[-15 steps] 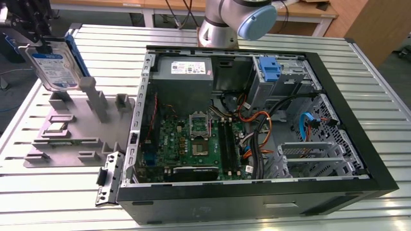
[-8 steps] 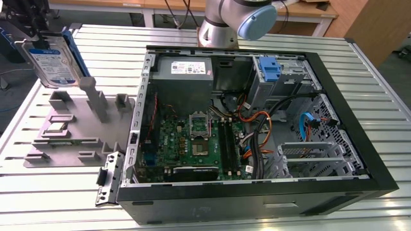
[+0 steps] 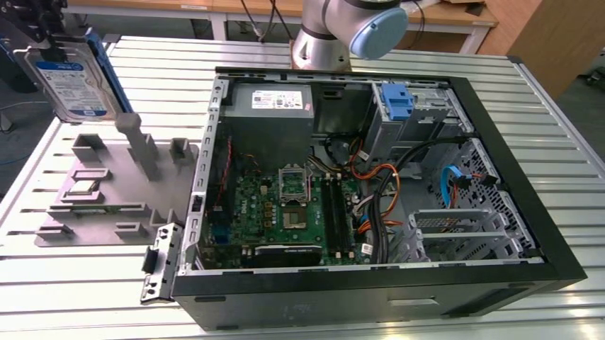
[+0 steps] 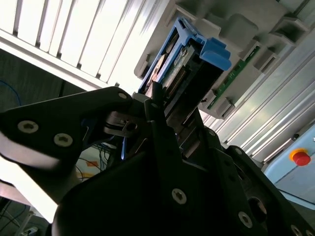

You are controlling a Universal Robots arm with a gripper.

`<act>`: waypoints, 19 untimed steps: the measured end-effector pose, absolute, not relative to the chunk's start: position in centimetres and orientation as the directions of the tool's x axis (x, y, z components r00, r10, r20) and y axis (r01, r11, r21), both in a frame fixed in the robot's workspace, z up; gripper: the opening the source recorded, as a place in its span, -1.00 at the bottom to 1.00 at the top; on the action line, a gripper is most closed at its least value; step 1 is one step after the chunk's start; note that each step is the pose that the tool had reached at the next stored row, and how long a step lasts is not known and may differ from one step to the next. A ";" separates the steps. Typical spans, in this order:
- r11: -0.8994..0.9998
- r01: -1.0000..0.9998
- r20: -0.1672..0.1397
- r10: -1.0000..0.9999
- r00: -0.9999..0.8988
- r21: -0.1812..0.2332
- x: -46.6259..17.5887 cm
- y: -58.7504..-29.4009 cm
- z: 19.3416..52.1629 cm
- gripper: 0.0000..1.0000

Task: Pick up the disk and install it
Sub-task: 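Pick up the disk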

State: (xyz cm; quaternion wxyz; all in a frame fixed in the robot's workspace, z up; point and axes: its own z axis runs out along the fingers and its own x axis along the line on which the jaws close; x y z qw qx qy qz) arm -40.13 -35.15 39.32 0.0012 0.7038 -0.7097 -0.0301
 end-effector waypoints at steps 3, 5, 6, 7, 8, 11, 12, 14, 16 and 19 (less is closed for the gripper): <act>0.007 -0.999 -0.041 -0.999 -0.009 0.045 -40.1 -35.2 40.1 -0.30; 0.007 -0.999 -0.041 -0.999 -0.009 0.045 -40.1 -35.2 40.6 -0.30; 0.007 -0.999 -0.041 -0.999 -0.009 0.044 -40.1 -35.2 40.8 -0.30; 0.007 -0.999 -0.041 -0.999 -0.009 0.045 -40.1 -35.2 41.0 -0.30; 0.007 -0.999 -0.041 -0.999 -0.009 0.045 -40.1 -35.2 41.2 -0.30; 0.007 -0.999 -0.041 -0.999 -0.009 0.044 -40.1 -35.2 41.5 -0.30; 0.007 -0.999 -0.041 -0.999 -0.009 0.044 -40.1 -35.2 41.5 -0.30; 0.007 -0.999 -0.041 -0.999 -0.009 0.044 -40.1 -35.2 41.6 -0.30; 0.007 -0.999 -0.041 -0.999 -0.009 0.045 -40.1 -35.2 41.6 -0.30; 0.007 -0.999 -0.041 -0.999 -0.009 0.045 -40.1 -35.2 41.6 -0.30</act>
